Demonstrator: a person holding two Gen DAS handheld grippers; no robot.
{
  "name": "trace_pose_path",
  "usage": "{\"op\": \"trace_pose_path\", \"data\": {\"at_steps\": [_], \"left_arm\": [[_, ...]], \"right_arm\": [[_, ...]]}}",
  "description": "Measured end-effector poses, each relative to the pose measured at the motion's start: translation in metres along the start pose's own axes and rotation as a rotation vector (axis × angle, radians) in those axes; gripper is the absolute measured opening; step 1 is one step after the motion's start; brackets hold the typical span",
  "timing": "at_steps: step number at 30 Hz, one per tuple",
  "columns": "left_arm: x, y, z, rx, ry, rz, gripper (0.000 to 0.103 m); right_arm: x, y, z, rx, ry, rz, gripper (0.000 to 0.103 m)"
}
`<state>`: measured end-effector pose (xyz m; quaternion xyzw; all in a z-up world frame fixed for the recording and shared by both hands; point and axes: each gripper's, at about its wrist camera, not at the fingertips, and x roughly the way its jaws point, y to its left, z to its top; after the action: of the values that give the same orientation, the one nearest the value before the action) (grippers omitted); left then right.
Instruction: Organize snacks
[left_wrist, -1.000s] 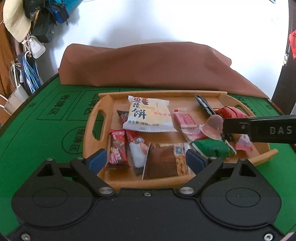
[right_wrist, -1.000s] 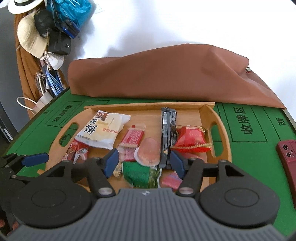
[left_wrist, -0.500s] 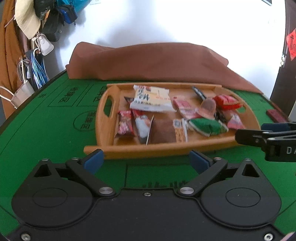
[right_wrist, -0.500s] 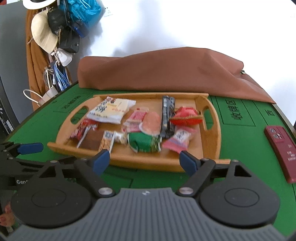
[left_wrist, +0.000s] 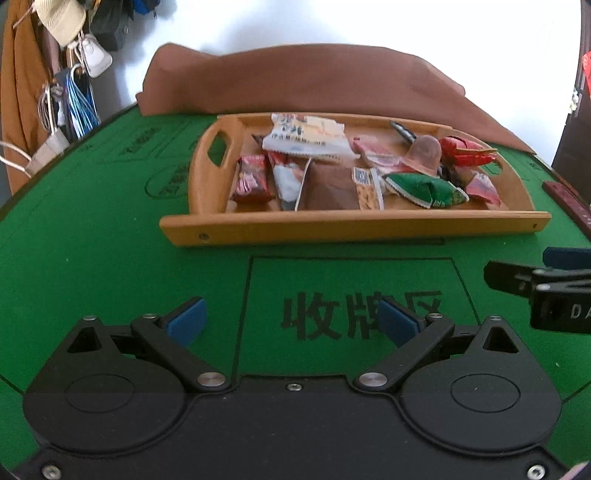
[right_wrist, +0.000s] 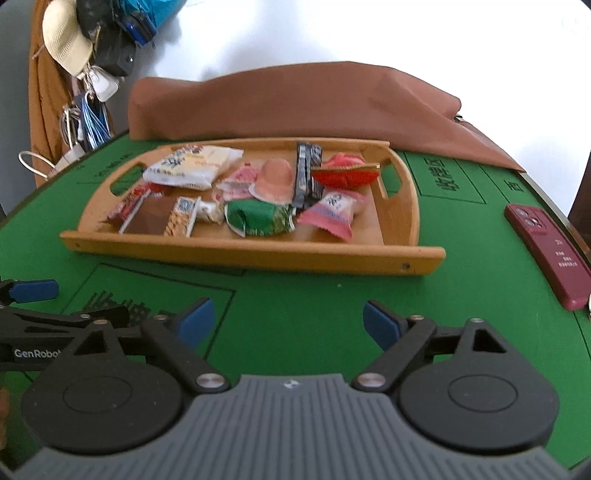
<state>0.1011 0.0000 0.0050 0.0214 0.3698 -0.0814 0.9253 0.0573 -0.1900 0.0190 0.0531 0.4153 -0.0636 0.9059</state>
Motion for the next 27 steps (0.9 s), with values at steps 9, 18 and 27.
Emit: {"op": "trace_pose_path", "data": {"at_steps": [9, 18, 27], "left_arm": [[0.003, -0.005, 0.001, 0.01, 0.018, 0.017, 0.103], [0.004, -0.005, 0.001, 0.004, 0.019, 0.023, 0.103], [0.004, -0.005, 0.001, 0.004, 0.019, 0.023, 0.103]], "right_arm": [[0.009, 0.005, -0.008, -0.01, 0.036, -0.014, 0.099], [0.014, 0.008, -0.008, -0.015, 0.062, -0.048, 0.103], [0.014, 0.009, -0.008, -0.021, 0.066, -0.057, 0.103]]}}
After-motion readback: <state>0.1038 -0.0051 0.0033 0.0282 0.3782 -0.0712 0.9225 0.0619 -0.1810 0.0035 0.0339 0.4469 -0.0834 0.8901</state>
